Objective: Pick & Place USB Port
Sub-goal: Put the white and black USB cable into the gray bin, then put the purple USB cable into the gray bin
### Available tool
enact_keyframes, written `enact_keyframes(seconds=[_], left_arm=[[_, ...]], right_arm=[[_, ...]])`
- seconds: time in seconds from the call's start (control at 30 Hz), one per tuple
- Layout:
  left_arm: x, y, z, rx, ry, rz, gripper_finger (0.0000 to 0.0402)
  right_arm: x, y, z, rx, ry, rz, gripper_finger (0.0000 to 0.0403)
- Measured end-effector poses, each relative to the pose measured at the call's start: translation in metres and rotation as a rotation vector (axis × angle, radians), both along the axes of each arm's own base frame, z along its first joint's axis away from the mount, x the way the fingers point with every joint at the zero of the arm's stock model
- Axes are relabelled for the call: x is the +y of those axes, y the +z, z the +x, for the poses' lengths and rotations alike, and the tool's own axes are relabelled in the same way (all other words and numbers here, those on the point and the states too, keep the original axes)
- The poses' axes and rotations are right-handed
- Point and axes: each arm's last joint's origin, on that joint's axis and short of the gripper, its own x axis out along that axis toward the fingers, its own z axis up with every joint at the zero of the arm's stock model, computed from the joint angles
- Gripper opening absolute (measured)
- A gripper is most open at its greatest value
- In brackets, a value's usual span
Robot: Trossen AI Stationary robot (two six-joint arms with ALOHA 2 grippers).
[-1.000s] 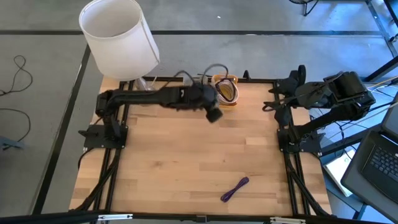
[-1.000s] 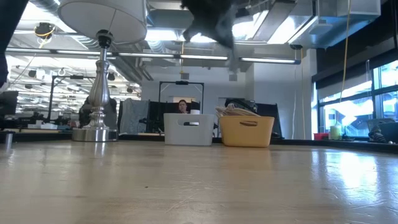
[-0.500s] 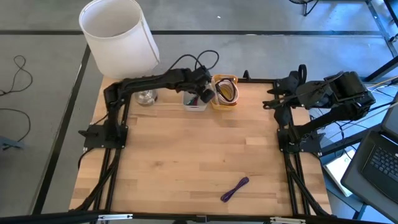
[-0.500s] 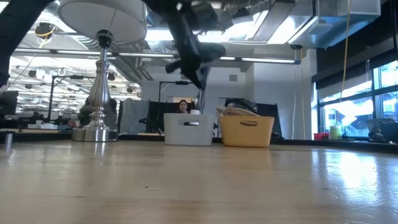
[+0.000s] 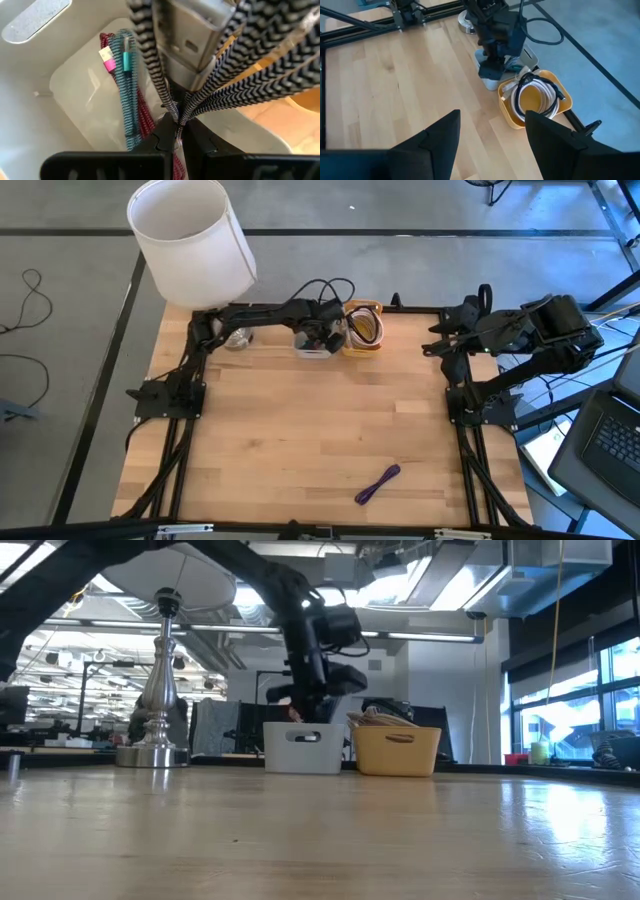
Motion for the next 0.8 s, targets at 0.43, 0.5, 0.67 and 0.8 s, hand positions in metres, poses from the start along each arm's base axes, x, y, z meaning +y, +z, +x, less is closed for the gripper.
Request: enact_keyframes(seconds=[0.43,0.5,0.67,0.8], left_arm=[[0.0106,-0.0060,-0.0025,0.000,0.041,-0.003,0.0040],[0.0104,-0.0084,-0.0028,0.008,0.041,-0.008,0.0065],[0.0107,-0.0083,-0.0023,0.004,0.041,-0.005,0.0116],[0.0101,-0.0005,-0.0035,-0.011,0.026,0.008,0.0139]], right_arm=[[0.0008,0.0002,0.0005,-0.003,0.016,0.021,0.0225],[0.0008,0.0002,0.0005,-0.003,0.016,0.022,0.0225],[0.0008,0.0002,0.0005,-0.003,0.016,0.022,0.0225],[0.0008,0.0002,0.0005,-0.004,0.014,0.024,0.0225]])
